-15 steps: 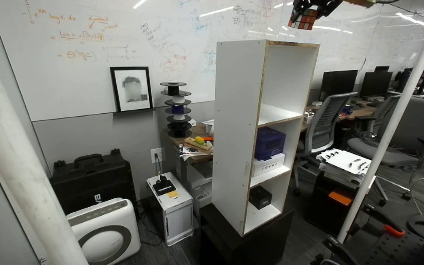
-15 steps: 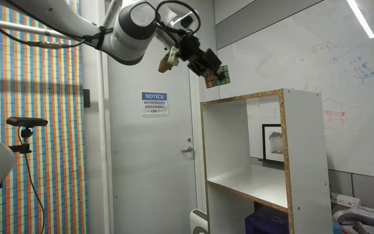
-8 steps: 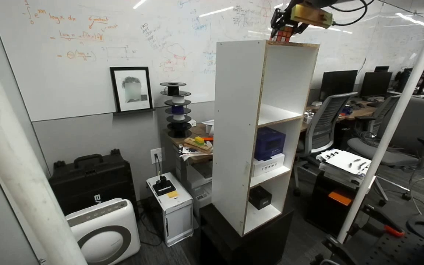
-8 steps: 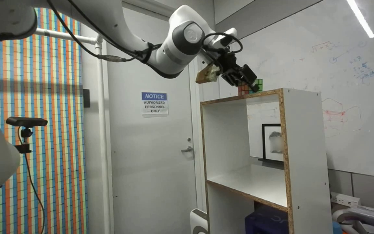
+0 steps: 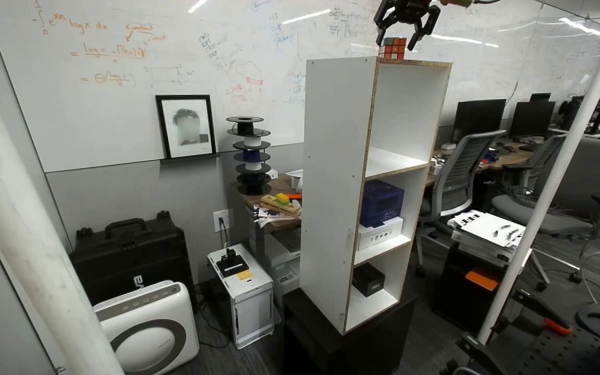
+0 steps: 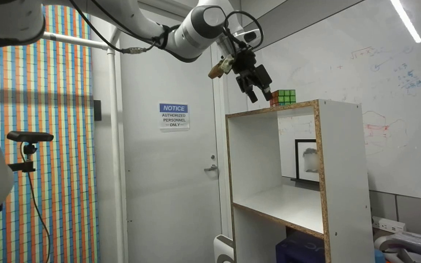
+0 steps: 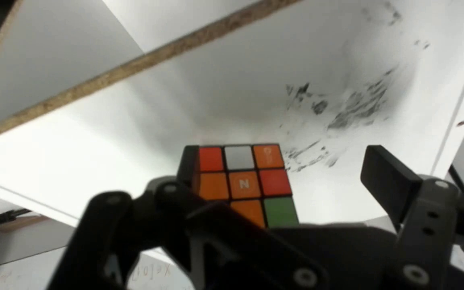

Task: Put the rubik's cube on the top of the shelf

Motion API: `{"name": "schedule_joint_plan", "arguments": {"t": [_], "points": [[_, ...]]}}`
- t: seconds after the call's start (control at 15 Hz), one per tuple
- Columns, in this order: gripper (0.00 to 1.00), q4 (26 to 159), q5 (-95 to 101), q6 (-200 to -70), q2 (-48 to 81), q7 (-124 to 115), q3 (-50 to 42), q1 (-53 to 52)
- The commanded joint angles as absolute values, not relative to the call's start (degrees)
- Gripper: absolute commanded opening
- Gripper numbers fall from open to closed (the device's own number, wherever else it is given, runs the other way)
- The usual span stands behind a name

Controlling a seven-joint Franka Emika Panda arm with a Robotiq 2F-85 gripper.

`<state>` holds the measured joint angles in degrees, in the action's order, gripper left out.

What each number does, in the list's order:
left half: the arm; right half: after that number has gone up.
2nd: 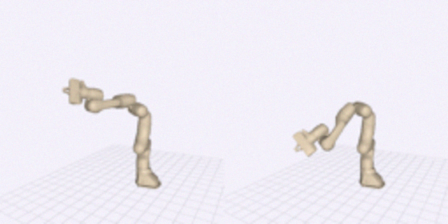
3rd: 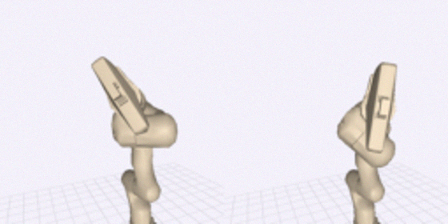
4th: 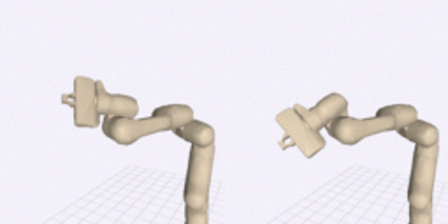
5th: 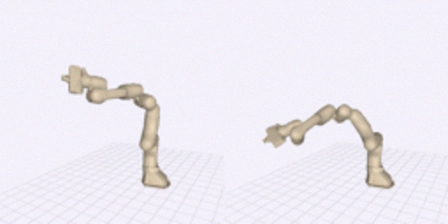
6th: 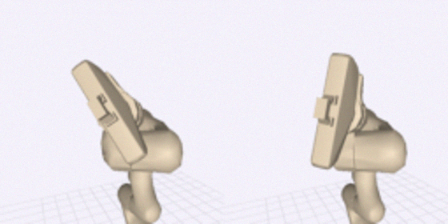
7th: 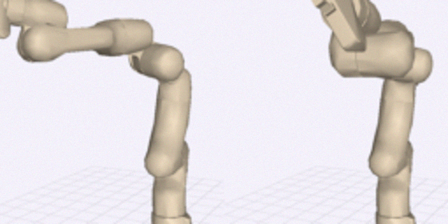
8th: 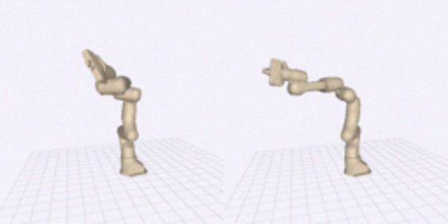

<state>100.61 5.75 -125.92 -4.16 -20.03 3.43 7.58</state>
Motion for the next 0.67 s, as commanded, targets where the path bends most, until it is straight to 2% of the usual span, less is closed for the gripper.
{"name": "schedule_joint_plan", "arguments": {"t": [0.0,0.47,0.53,0.6], "points": [[1.0,103.2,1.72,-114.58,-11.51,-12.22,1.25,4.76],[1.0,114.39,2.38,-100.18,-21.77,-5.6,0.4,3.36],[1.0,110.03,3.39,-101.69,-18.15,-7.72,0.99,3.66],[1.0,111.83,3.39,-100.76,-19.19,-7.31,0.89,3.67]]}}
